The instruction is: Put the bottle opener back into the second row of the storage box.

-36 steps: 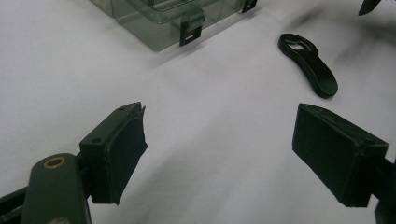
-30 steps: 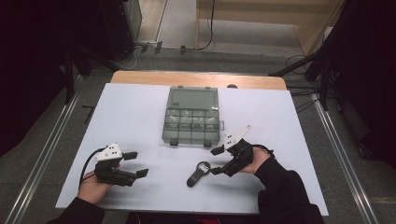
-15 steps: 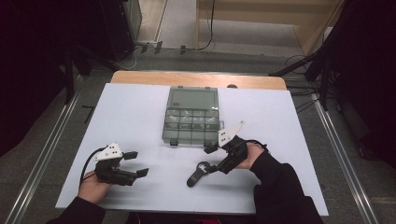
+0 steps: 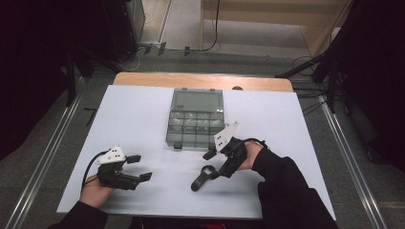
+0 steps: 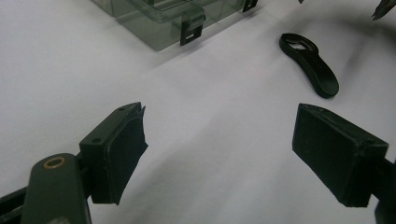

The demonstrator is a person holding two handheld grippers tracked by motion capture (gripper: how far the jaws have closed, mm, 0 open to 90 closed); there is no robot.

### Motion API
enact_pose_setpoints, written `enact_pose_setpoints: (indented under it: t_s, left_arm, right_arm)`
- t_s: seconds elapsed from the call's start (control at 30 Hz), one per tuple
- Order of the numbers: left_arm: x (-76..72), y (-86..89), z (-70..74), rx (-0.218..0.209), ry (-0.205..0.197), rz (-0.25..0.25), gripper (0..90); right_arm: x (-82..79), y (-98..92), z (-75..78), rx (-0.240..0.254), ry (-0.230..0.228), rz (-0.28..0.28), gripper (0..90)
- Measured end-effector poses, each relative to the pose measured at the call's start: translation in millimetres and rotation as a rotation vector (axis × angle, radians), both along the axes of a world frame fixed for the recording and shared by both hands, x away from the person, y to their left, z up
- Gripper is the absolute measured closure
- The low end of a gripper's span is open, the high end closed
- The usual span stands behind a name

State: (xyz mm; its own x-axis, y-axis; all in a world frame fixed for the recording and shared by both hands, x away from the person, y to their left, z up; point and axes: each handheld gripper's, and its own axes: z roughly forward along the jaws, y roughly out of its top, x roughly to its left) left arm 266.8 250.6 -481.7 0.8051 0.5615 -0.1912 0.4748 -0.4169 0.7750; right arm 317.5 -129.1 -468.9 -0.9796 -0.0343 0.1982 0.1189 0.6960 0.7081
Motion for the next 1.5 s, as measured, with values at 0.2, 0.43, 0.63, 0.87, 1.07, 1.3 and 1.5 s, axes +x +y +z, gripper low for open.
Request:
enact_pose_setpoints:
  t_s: [0.2, 0.43, 0.63, 0.87, 1.07, 1.3, 1.5]
  left_arm:
    - [-0.3, 0.3, 0.4, 0.001, -0.001, 0.001, 17.3]
    - [-0.1, 0.4, 0.0, -0.003, 0.003, -0.003, 17.3]
    - [-0.1, 0.6, 0.0, -0.004, 0.003, -0.002, 17.3]
    - [-0.1, 0.6, -0.1, -0.002, 0.003, -0.003, 17.3]
    - [-0.2, 0.7, -0.2, -0.003, 0.004, -0.002, 17.3]
    - [-0.3, 0.6, -0.2, -0.002, 0.004, -0.003, 17.3]
    - [-0.5, 1.0, 0.3, -0.006, -0.004, 0.005, 17.3]
  right_arm:
    - [3.0, 7.9, 3.6, -0.021, -0.018, 0.071, 28.1]
    - [4.8, 15.7, 5.3, -0.038, -0.061, 0.125, 28.0]
    - [6.2, 18.2, 2.0, -0.055, -0.057, 0.161, 28.9]
    - [6.2, 23.9, 2.2, -0.072, -0.087, 0.207, 30.6]
    - [4.9, 33.9, 1.9, -0.111, -0.129, 0.259, 31.0]
    - [3.7, 41.7, -0.4, -0.154, -0.161, 0.31, 32.9]
    - [3.1, 48.0, -0.6, -0.204, -0.157, 0.322, 33.4]
